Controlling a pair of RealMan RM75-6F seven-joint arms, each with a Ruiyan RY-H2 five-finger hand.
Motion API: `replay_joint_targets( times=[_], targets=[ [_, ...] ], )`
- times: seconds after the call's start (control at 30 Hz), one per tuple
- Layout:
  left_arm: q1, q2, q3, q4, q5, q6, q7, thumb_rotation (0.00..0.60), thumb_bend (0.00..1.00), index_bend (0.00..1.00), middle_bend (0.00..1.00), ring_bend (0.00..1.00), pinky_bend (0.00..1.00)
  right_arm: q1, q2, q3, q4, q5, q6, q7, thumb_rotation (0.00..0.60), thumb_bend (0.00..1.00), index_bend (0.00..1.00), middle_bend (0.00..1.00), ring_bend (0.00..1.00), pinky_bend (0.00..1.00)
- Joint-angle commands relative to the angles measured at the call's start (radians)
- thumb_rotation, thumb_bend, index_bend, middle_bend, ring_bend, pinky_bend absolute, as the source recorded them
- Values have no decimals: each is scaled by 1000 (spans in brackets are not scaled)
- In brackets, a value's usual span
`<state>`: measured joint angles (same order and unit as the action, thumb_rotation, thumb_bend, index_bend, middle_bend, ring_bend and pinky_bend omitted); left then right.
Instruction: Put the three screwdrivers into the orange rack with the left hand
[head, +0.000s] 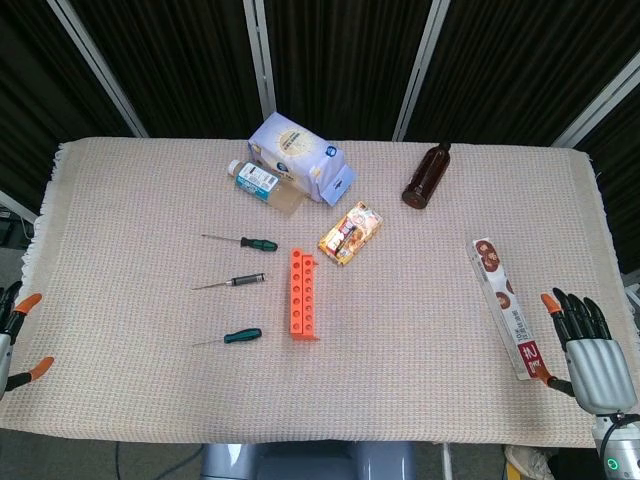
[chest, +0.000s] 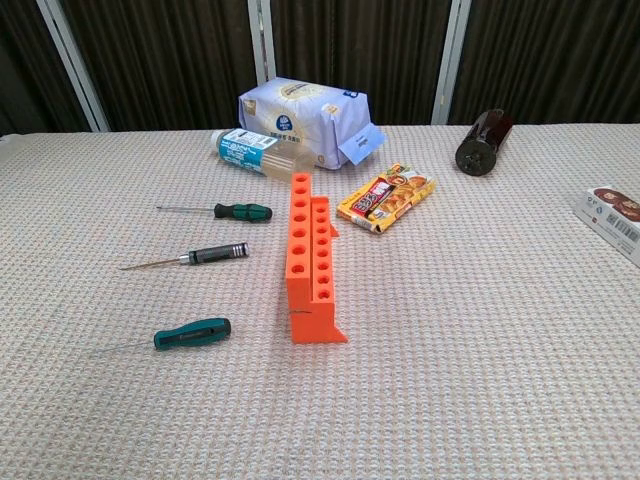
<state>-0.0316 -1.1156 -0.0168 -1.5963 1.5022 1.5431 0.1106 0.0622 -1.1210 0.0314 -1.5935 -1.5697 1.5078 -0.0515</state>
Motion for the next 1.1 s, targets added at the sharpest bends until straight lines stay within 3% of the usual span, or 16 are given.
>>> replay_joint_targets(
  times=[0.03, 0.37, 0.5, 0.67, 0.8, 1.1],
  targets=[
    [-3, 4, 6, -4, 5, -10, -13, 600, 128, 168, 16, 0, 0, 1, 0, 1, -1, 2, -3, 0, 600, 0, 14, 3, 0, 11],
    [-15, 26, 18, -22, 26, -40, -66, 600, 132, 207, 42, 0, 0, -7, -1, -1, 0, 6, 6, 6, 600, 0, 14, 0, 0, 11],
    [-23, 25, 17, -26, 30, -50, -61, 600, 230, 216, 49, 0, 0, -11, -4, -2, 2, 10, 8, 12, 600, 0, 14, 0, 0, 11],
    [-41, 23, 16, -39, 35, -75, -47, 600, 240, 231, 51, 0, 0, -12, -5, 0, 3, 17, 4, 12, 600, 0, 14, 0, 0, 11],
    [-62, 23, 19, -58, 46, -106, -37, 600, 363, 277, 48, 0, 0, -9, -6, 3, 4, 25, -4, 14, 600, 0, 14, 0, 0, 11],
    [-99, 15, 11, -86, 41, -154, 5, 600, 373, 377, 42, 0, 0, -7, -5, 8, 2, 39, -13, 13, 600, 0, 14, 0, 0, 11]
  ],
)
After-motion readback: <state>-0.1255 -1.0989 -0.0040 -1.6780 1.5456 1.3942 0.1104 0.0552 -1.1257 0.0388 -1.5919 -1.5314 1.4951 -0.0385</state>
